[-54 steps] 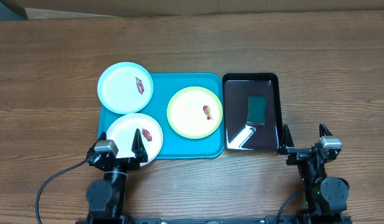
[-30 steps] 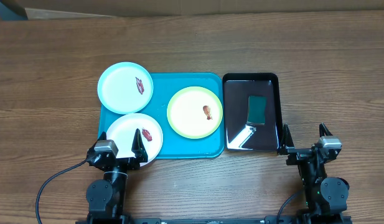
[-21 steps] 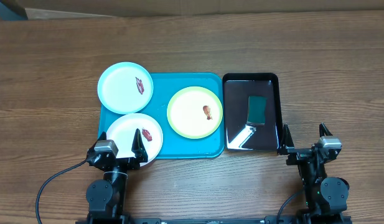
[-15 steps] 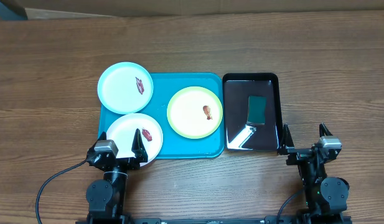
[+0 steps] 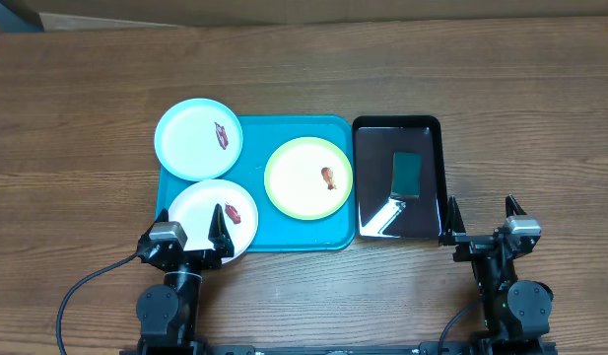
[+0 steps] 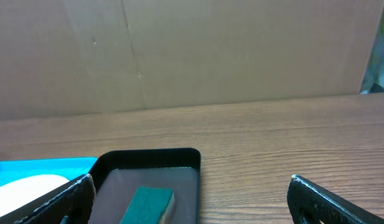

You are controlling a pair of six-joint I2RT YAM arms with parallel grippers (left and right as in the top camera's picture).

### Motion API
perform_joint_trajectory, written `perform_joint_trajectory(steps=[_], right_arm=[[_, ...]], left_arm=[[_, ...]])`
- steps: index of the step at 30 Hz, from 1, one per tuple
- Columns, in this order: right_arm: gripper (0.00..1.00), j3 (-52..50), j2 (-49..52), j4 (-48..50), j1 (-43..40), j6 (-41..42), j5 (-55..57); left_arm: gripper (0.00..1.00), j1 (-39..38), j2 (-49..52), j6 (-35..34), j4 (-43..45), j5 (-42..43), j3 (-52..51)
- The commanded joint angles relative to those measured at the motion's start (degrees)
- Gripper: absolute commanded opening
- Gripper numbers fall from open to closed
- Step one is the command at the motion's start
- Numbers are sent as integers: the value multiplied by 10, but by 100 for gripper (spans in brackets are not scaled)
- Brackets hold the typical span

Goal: Clean dirty plates on tray and stack at the side

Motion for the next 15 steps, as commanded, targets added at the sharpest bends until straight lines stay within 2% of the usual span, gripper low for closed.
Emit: perform_joint_trajectory(steps=[1,9,15], right_arm=[[100,-6,-3,3,-2,-2,-1],[100,-6,-3,3,-2,-2,-1],[100,-6,-3,3,-2,-2,-1]], left_arm=[[100,4,-7,13,1,-5,-2],[100,4,-7,11,13,-5,-2],[100,4,-7,11,8,29,-1]])
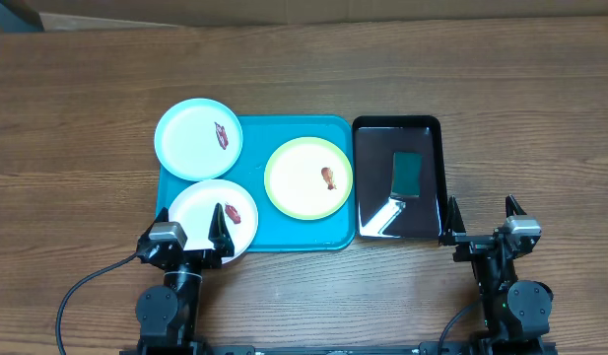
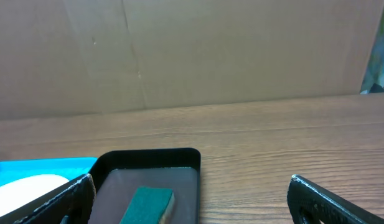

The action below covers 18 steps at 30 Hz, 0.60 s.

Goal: Clean dirty plates on tray and stack at the side

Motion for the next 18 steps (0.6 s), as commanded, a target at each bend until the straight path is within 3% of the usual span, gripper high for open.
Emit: perform_joint_trajectory(steps=[1,11,18], right_arm=[[100,-6,-3,3,-2,-2,-1],[100,-6,-3,3,-2,-2,-1],[100,-6,-3,3,-2,-2,-1]], left_arm=[[100,4,-7,11,-7,24,1],[100,4,9,52,-175,27,132],[100,3,155,64,-290,59,313]])
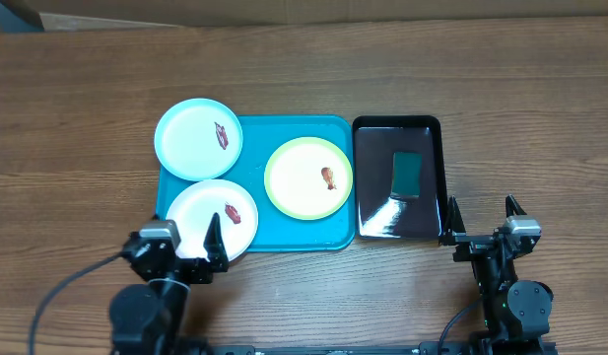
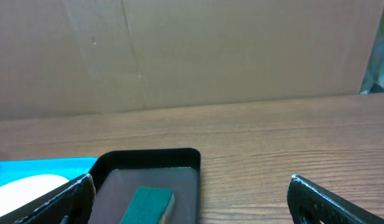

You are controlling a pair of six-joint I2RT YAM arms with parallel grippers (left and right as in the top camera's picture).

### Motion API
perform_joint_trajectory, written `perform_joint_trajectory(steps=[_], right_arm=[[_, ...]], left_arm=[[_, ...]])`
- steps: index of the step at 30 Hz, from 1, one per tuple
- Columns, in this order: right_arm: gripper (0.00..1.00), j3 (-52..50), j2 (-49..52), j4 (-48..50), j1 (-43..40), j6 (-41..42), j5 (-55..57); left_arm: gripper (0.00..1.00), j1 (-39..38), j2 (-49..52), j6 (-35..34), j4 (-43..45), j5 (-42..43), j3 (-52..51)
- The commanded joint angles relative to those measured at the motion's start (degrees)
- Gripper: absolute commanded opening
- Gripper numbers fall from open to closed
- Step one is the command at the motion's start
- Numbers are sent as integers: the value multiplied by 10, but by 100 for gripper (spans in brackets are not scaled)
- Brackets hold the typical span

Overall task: Clean dirty plates on tray and stack at the side
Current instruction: 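Move the left gripper over the yellow plate's left rim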

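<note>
A blue tray (image 1: 284,232) holds three plates, each with a small food scrap: a pale blue plate (image 1: 190,143) at its far left corner, a white plate (image 1: 190,212) at the near left and a green-rimmed plate (image 1: 299,182) in the middle. A green sponge (image 1: 407,173) lies in the black basin (image 1: 432,128), also seen as the sponge (image 2: 148,205) in the wrist view. My left gripper (image 1: 180,247) is open at the near edge of the white plate. My right gripper (image 1: 481,212) stands open by the basin's near right corner, holding nothing.
The wooden table (image 1: 540,118) stretches around the tray and basin. A cardboard wall (image 2: 192,56) stands behind the table's far edge. Both arm bases sit at the near edge.
My left arm has shifted a little left and toward the near edge, still open at the white plate's near rim. The bright glare in the basin has shrunk. The right arm is unchanged.
At both earlier moments my two grippers stood open at the near edge, left by the white plate, right by the basin, with nothing moving. Now only the left arm has shifted slightly; plates, scraps and sponge lie where they were.
</note>
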Motion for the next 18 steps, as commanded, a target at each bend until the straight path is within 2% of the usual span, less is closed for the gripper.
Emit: perform_joint_trajectory(steps=[1,8,11,14,16,18], right_arm=[[100,-6,-4,3,-2,-2,-1],[100,-6,-4,3,-2,-2,-1],[100,-6,-4,3,-2,-2,-1],[100,-6,-4,3,-2,-2,-1],[100,-6,-4,3,-2,-2,-1],[100,-6,-4,3,-2,-2,-1]], left_arm=[[100,3,99,19,-38,47,84],[100,2,382,19,-212,211,279],[100,2,476,19,-240,295,336],[99,2,539,16,-233,320,353],[76,2,571,-8,-231,316,354],[70,-3,600,-28,-236,286,354]])
